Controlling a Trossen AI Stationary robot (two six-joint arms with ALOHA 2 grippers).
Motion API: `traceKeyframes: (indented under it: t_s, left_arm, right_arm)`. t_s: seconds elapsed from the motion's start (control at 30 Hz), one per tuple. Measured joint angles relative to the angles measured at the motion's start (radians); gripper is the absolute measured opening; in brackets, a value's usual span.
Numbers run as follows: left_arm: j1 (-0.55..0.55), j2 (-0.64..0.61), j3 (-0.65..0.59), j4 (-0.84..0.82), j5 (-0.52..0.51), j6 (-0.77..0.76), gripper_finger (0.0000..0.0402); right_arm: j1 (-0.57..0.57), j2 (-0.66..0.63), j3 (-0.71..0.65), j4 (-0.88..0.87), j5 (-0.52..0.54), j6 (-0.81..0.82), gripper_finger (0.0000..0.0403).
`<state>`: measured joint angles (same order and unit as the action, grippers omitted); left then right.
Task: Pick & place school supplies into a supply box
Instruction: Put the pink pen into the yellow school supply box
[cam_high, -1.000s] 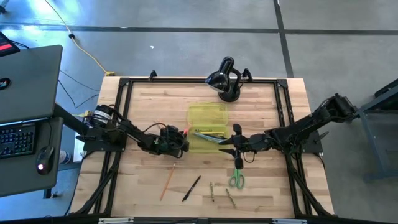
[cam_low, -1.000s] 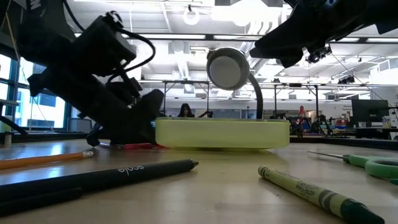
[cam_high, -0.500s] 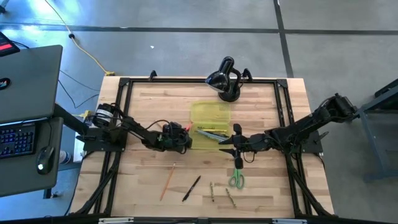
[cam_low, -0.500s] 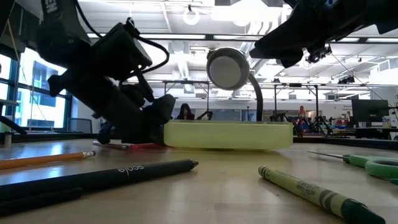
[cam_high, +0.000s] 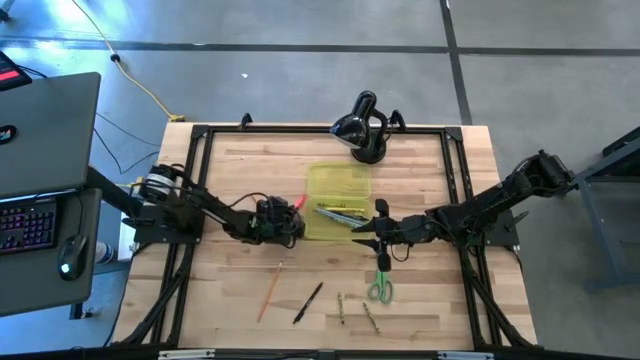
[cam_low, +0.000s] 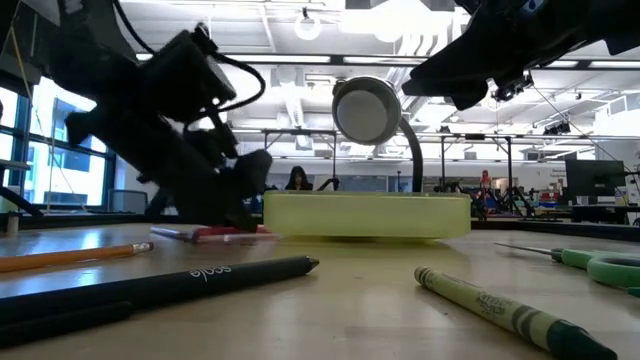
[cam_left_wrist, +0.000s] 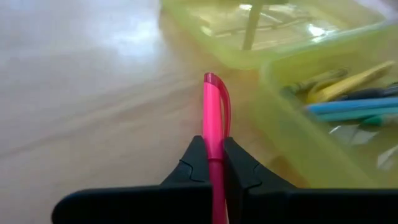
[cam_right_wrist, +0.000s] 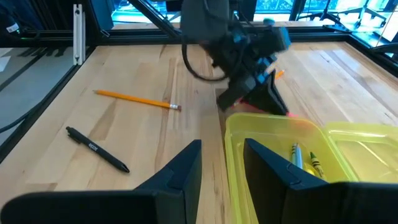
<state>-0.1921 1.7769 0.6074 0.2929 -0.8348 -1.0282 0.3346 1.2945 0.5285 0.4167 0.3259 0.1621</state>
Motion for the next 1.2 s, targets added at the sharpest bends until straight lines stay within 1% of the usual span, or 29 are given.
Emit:
traceKeyframes:
  t_s: [0.13,0.3,0.37,0.43,0.6,0.67,0.77,0.8,0.9,0.97,1.07,1.2]
  left_arm:
    - [-0.008,-0.076,0.005,-0.079,-0.007,0.002,0.0035]
    - [-0.019,-0.130,0.031,-0.103,-0.018,0.015,0.0035]
    - [-0.025,-0.128,0.072,-0.096,-0.025,0.059,0.0035]
    - [-0.024,-0.129,0.123,-0.094,-0.022,0.142,0.0035]
    - [-0.024,-0.094,0.317,-0.088,0.150,0.416,0.0035]
    - [-0.024,-0.066,0.391,-0.123,0.172,0.476,0.0035]
    - [-0.010,-0.016,0.499,-0.219,0.181,0.484,0.0035]
    - [0.000,0.004,0.529,-0.247,0.203,0.483,0.0035]
    - [0.030,0.079,0.594,-0.301,0.321,0.486,0.0035]
    - [0.044,0.137,0.631,-0.295,0.380,0.500,0.0035]
    - [0.067,0.197,0.652,-0.306,0.427,0.452,0.0039]
    - [0.099,0.244,0.654,-0.290,0.523,0.397,0.0069]
  right_arm:
    - [0.000,0.000,0.000,-0.002,0.000,0.020,0.0099]
    - [0.000,0.000,0.000,-0.003,-0.006,0.021,0.0099]
    - [0.000,0.000,0.000,-0.003,-0.007,0.020,0.0099]
    - [0.000,0.000,0.000,-0.003,-0.007,0.020,0.0099]
    - [0.000,0.000,0.000,-0.005,-0.007,0.015,0.0099]
    - [0.000,0.000,0.000,-0.002,-0.008,0.014,0.0099]
    - [0.008,0.000,0.000,-0.010,-0.031,0.015,0.0099]
    - [0.014,0.000,0.000,-0.018,-0.050,0.015,0.0099]
    - [0.043,0.000,0.000,-0.044,-0.096,0.022,0.0099]
    - [0.069,0.000,0.000,-0.067,-0.098,0.024,0.0099]
    - [0.106,0.000,0.000,-0.101,-0.085,0.067,0.0099]
    - [0.148,0.000,0.000,-0.159,-0.063,0.123,0.0099]
